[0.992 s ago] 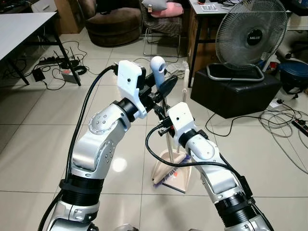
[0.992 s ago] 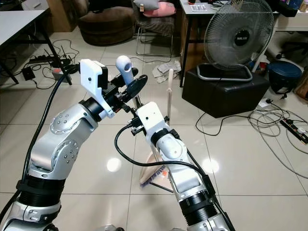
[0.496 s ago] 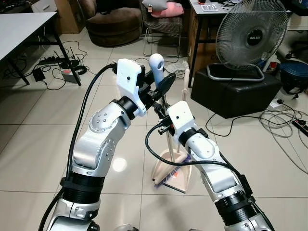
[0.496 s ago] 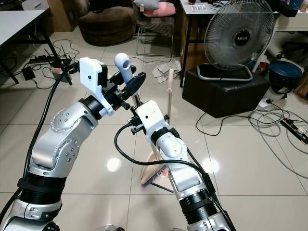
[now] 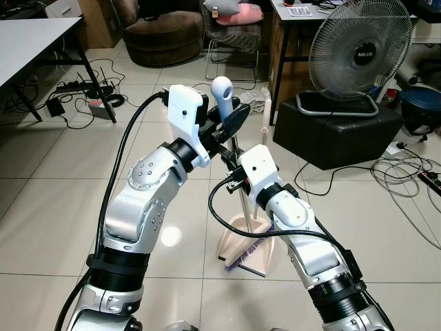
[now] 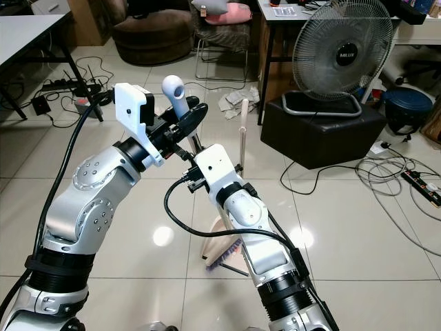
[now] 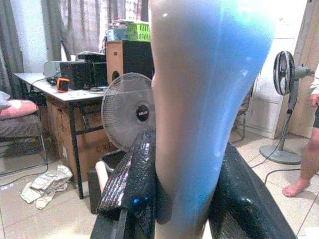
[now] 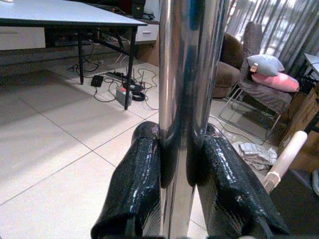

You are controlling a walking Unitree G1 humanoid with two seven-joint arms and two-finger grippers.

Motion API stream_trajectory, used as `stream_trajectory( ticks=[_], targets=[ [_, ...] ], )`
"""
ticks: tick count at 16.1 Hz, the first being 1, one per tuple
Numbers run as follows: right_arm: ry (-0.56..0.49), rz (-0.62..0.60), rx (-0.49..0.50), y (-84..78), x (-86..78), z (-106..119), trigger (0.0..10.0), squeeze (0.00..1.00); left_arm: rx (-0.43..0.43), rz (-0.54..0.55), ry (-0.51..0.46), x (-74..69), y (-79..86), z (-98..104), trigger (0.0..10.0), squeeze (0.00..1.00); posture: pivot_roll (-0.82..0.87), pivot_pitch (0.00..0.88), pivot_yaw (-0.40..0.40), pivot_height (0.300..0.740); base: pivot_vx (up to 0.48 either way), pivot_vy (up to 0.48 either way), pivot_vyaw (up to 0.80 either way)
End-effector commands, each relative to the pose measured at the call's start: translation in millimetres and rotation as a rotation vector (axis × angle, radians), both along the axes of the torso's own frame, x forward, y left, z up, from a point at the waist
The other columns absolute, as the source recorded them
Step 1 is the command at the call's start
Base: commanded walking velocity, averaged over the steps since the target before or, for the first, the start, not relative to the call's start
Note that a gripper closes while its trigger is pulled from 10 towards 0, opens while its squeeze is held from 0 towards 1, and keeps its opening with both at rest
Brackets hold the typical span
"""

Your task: Sweep floor

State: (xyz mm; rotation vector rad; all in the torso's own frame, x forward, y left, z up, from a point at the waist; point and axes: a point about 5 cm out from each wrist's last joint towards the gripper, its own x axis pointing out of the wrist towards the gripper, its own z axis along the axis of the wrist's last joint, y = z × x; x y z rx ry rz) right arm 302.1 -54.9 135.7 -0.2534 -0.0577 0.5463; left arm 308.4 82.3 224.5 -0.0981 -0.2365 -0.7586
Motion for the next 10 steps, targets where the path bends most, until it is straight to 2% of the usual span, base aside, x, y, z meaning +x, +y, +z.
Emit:
stream_trajectory(
  ticks=[1,9,10],
  targets=[
    [-0.055,0.03,-0.004,4.2,0.7,9.2,10.0,0.0,-0.006,0.018,-0.019,2.4,5.2,4.8,0.0,0.0,-0.07,0.022,0.046,0.74,0.0,0.0,0.0],
    [-0.055,0.047,-0.014,3.6,2.2,7.7,10.0,0.0,-0.022,0.049,-0.034,2.6,10.1,7.5,0.0,0.0,-0.06,0.0,0.027,0.74,0.0,0.0,0.0],
    [-0.048,0.052,-0.004,3.3,2.2,7.3,10.0,0.49,-0.024,0.061,-0.036,3.5,11.2,8.0,0.0,0.0,-0.06,0.0,0.026,0.74,0.0,0.0,0.0]
  ],
)
